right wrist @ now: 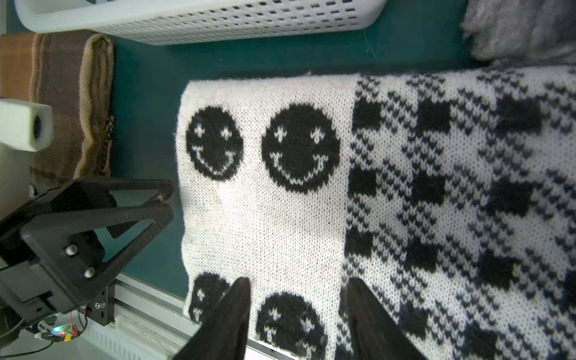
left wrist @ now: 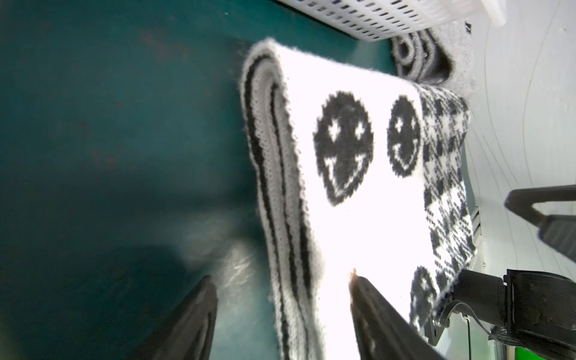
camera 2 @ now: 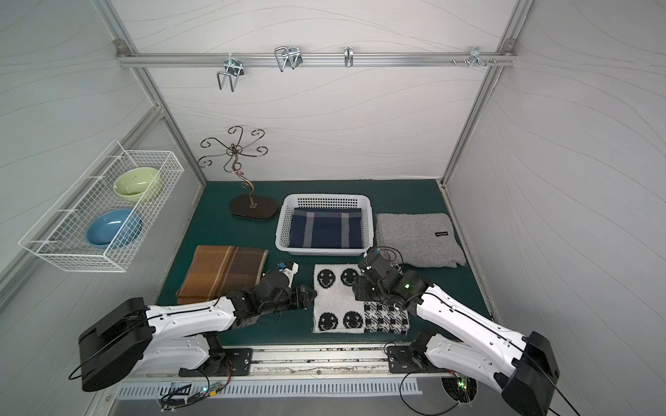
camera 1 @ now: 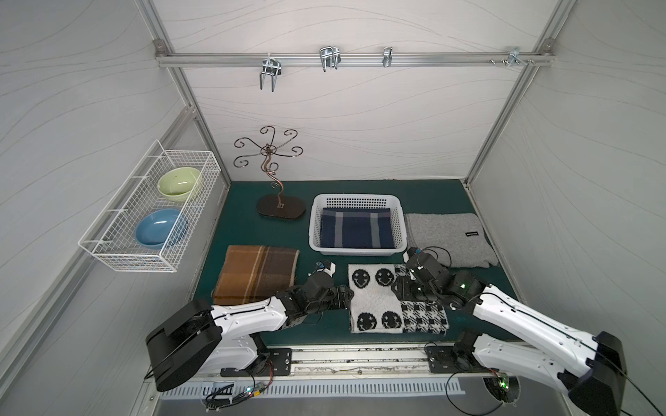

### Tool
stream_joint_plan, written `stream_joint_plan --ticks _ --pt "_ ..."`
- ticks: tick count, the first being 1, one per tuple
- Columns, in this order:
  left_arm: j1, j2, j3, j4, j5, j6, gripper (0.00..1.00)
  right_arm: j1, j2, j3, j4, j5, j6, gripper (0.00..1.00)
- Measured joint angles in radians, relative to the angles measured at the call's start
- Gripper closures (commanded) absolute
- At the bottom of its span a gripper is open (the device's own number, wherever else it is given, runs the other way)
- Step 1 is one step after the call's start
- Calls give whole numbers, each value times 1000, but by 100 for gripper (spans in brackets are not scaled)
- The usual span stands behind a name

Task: Put the folded scarf in the basket
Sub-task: Move the scarf to the center of the board, then pick up the scarf at the center of the board.

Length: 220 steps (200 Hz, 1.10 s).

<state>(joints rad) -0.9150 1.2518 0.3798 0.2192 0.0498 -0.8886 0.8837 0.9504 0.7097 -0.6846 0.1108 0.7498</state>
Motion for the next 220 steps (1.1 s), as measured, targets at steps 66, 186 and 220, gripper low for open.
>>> stream_joint_plan --ticks 66,186,220 --pt "-43 152 34 101 -12 -33 28 -1 -34 -10 -7 -7 -11 47" --pt "-65 378 40 428 43 -118 92 -33 -66 -10 -42 -21 -65 45" --pt "41 254 -79 401 108 -103 92 -102 -63 -47 8 -95 -105 44"
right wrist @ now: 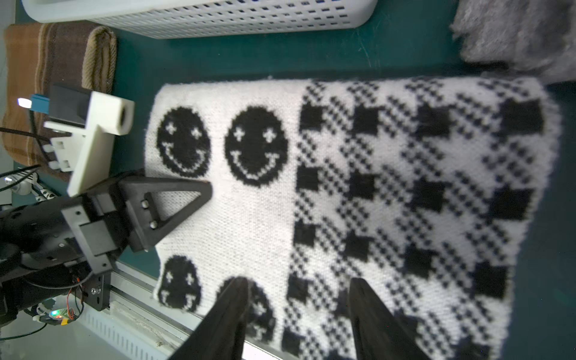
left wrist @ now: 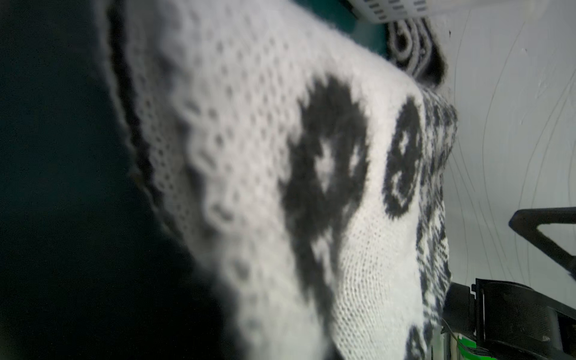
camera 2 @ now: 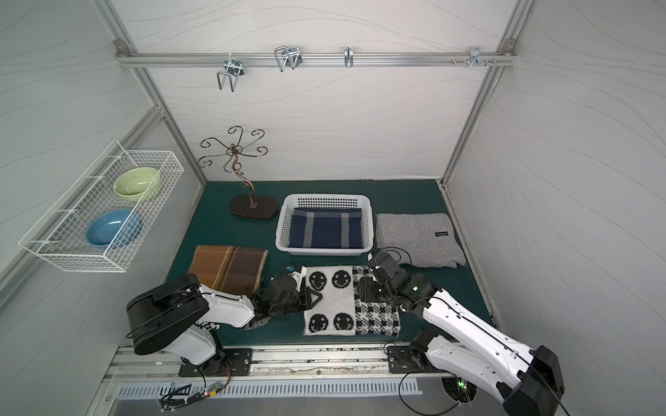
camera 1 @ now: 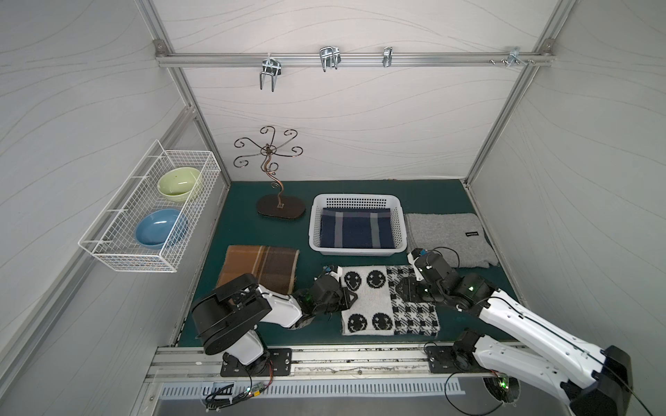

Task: Put the folded scarf in the basket
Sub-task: Pick up the scarf at the center of the board.

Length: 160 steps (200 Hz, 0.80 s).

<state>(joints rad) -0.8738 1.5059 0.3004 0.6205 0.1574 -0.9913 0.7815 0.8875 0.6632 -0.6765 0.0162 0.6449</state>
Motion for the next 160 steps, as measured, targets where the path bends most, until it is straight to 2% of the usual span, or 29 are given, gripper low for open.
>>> stream_joint_plan --ticks 25,37,53,69,95,113,160 --pt "71 -113 -39 -109 26 39 91 -71 25 -39 36 -61 -37 44" --pt "105 -161 -56 -158 42 57 88 -114 43 -51 52 -95 -53 40" --pt "152 -220 -69 -230 62 86 69 -175 59 -72 85 -141 -76 34" --pt "178 -259 -71 -277 71 103 65 -232 72 -95 122 -193 -96 32" --pt "187 -288 -65 -311 84 129 46 -291 142 -109 171 -265 -121 31" --pt "187 -302 -62 -319 83 131 38 -298 200 -109 197 -291 -139 30" --pt "174 -308 -66 -306 77 116 36 -335 245 -146 248 -309 -168 27"
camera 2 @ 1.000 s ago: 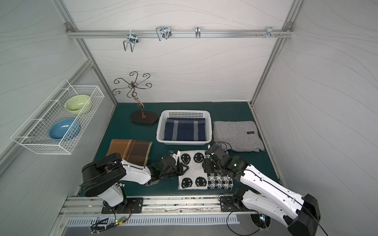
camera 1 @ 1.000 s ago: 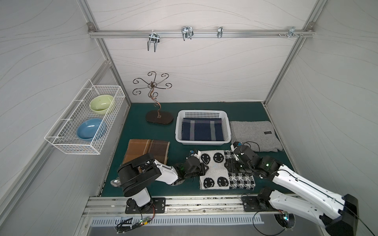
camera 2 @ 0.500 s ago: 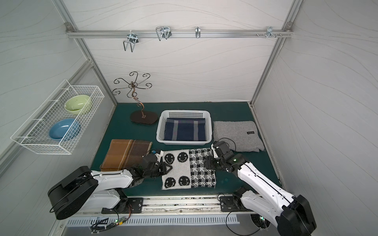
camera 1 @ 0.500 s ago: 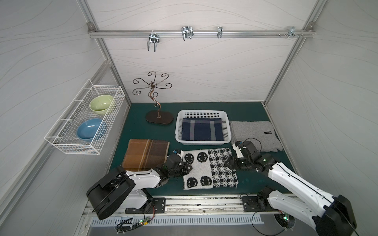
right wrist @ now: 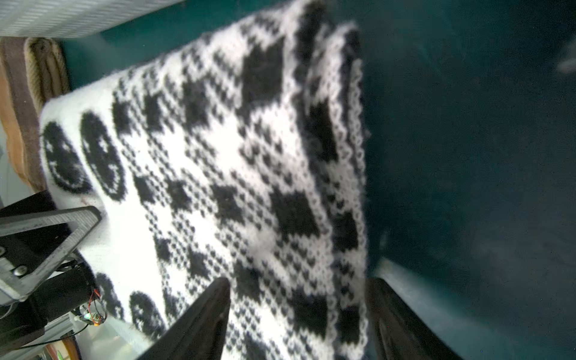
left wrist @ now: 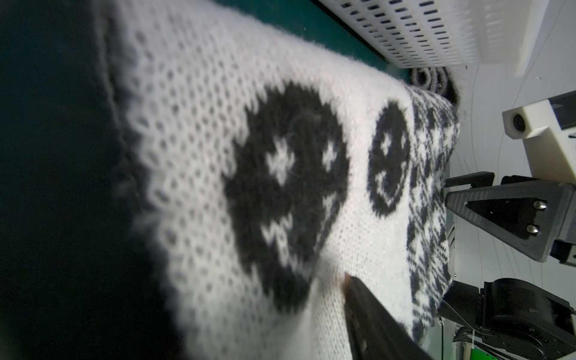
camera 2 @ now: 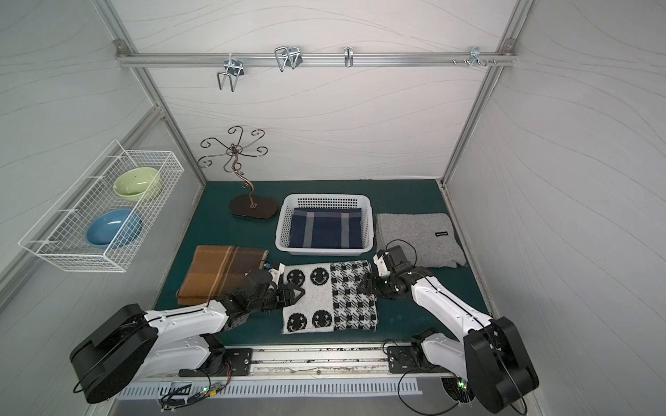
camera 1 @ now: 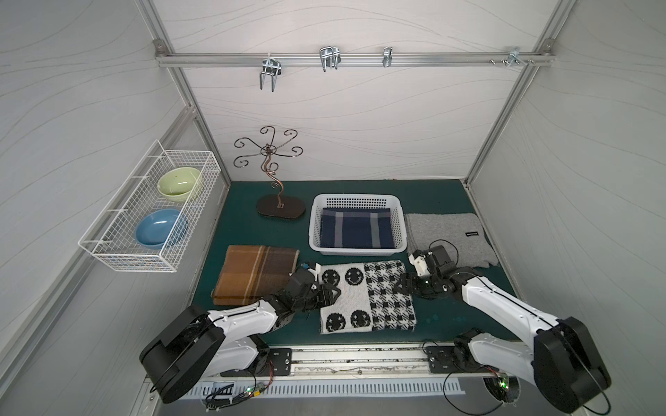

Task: Put the folded scarf in the basket
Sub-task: Pick up the scarf at the center of the board.

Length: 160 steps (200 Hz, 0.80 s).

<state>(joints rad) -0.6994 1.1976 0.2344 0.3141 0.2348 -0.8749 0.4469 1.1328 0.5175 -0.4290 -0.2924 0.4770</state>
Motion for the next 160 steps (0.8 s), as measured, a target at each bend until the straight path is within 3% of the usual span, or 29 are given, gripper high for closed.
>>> stream_joint_plan --ticks 74,112,137,160 --pt "-63 113 14 141 -63 -36 42 -9 106 -8 81 -55 -5 27" --pt "-69 146 11 194 -74 -50 49 -4 141 -16 158 -110 26 33" --pt "-75 155 10 200 -85 -55 60 11 178 -16 213 -138 47 47" --pt "-79 161 7 192 -84 -64 87 19 218 -27 274 -165 67 75"
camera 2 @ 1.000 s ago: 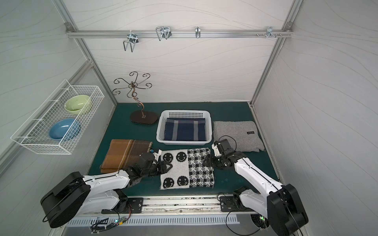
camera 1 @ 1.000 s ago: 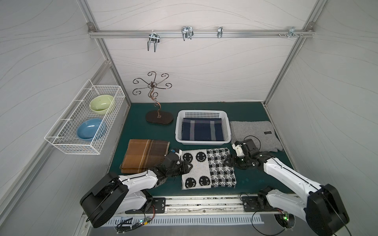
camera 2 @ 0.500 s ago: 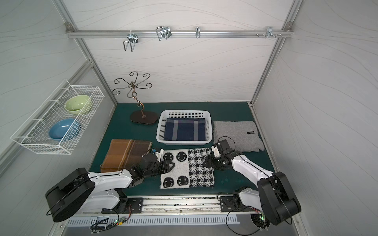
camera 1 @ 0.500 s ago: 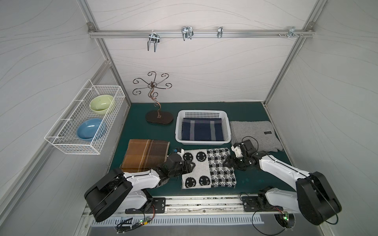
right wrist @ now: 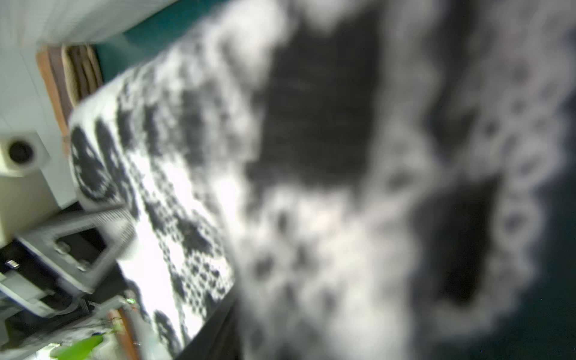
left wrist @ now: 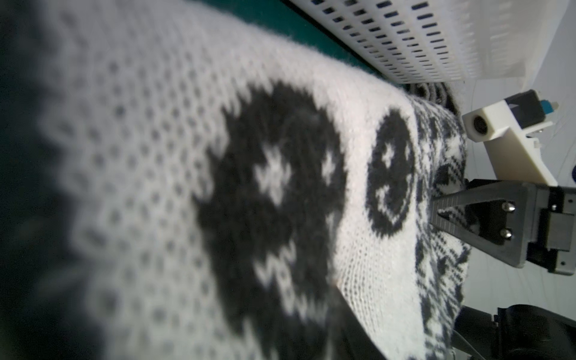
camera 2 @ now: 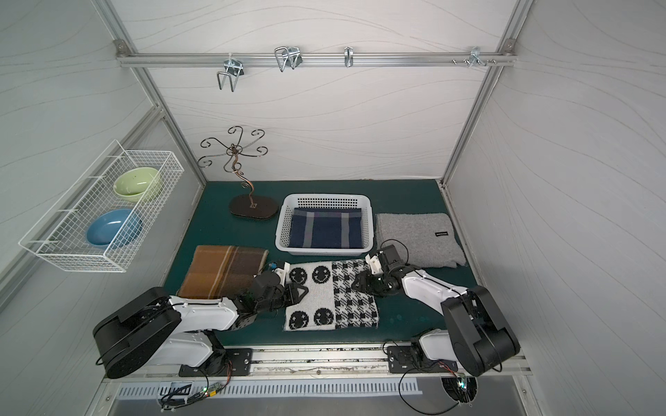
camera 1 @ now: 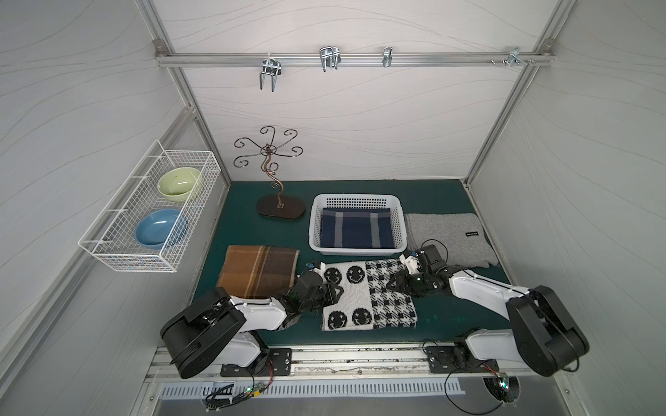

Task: Put the folded scarf in the basket
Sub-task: Pick up the scarf at the center of the board, then place the scarf in the basket.

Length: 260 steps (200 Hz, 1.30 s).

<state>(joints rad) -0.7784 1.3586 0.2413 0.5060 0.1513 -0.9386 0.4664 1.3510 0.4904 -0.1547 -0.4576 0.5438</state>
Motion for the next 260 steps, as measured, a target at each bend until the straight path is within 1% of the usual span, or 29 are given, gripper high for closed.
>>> stream_joint_plan --ticks 6,13,26,49,82,111,136,159,176,203,233,260 --pt "-2 0 -1 -3 2 -1 94 3 9 -4 12 -5 6 81" --pt "-3 0 -1 -6 5 4 100 7 16 -8 21 -11 12 85" --pt "-2 -2 0 -10 8 7 100 14 17 -13 32 -19 15 94" --pt "-3 -16 3 -33 14 11 100 35 -17 -13 16 -4 18 100" --pt "-6 -100 23 -164 30 14 100 69 -143 10 -113 21 14 100" --pt "-12 -245 74 -341 37 23 100 79 -275 98 -256 32 5 100" --pt "-12 -370 175 -496 28 45 100 79 -312 214 -356 34 -10 100" --pt "11 -405 321 -627 23 88 100 79 -298 339 -430 35 -26 100" --pt "50 -387 435 -697 42 125 100 74 -261 441 -468 34 -44 100" --pt "158 -290 629 -790 89 196 100 26 -147 621 -515 23 -85 100" --pt "272 -115 837 -850 153 266 100 -38 13 811 -537 5 -130 100" --pt "327 48 990 -881 173 324 100 -70 166 966 -557 3 -172 100"
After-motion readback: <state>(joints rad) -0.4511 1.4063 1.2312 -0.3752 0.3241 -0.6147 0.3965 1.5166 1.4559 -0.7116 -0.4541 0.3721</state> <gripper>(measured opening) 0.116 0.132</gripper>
